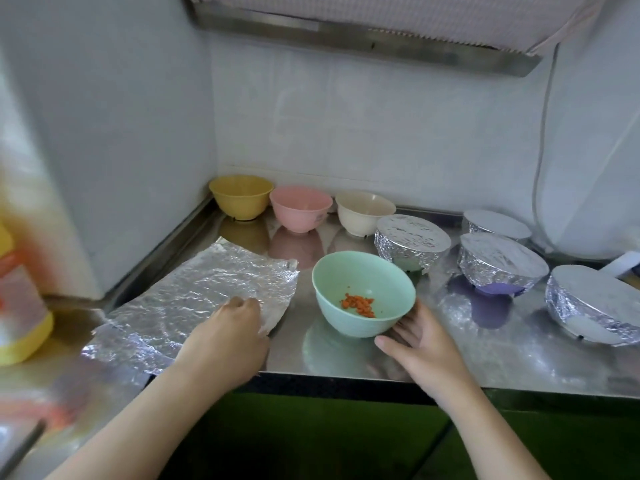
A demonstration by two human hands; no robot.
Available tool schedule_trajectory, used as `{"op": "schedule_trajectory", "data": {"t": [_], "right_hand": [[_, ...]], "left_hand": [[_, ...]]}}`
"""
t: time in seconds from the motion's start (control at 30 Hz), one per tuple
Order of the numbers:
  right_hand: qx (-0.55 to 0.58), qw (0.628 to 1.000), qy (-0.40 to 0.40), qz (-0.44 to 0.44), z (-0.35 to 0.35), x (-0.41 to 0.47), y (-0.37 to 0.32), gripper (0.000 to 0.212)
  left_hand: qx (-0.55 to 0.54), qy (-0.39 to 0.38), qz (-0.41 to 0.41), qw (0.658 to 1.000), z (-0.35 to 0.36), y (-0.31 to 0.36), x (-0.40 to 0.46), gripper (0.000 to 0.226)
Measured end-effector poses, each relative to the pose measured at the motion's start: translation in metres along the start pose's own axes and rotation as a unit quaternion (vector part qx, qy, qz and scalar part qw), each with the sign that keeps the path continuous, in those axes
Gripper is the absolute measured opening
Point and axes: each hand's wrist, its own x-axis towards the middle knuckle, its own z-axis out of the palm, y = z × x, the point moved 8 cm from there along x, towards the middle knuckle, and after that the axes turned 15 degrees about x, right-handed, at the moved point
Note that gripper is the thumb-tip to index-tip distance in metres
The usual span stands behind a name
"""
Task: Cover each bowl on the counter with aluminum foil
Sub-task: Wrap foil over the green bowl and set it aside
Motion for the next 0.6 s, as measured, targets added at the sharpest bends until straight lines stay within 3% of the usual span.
{"op": "schedule_trajectory", "data": {"t": [0.1, 0.37, 0.6], "right_hand": [[0.006, 1.0, -0.003, -0.003, 0.002, -0.003, -0.003, 0.074], [-0.006, 1.0, -0.006, -0.007, 0.007, -0.006, -0.006, 0.079], [-0.056, 0.998, -0.025, -0.001, 0.009, -0.007, -0.003, 0.081]], "left_hand": [[-0.002, 0.033, 0.0, 0.999, -0.004, -0.002, 0.001, 0.004], [-0.034, 0.118, -0.036, 0.992, -0.016, -0.007, 0.002, 0.015], [-0.094, 0.265, -0.06, 0.958, -0.046, -0.021, -0.001, 0.013]]}}
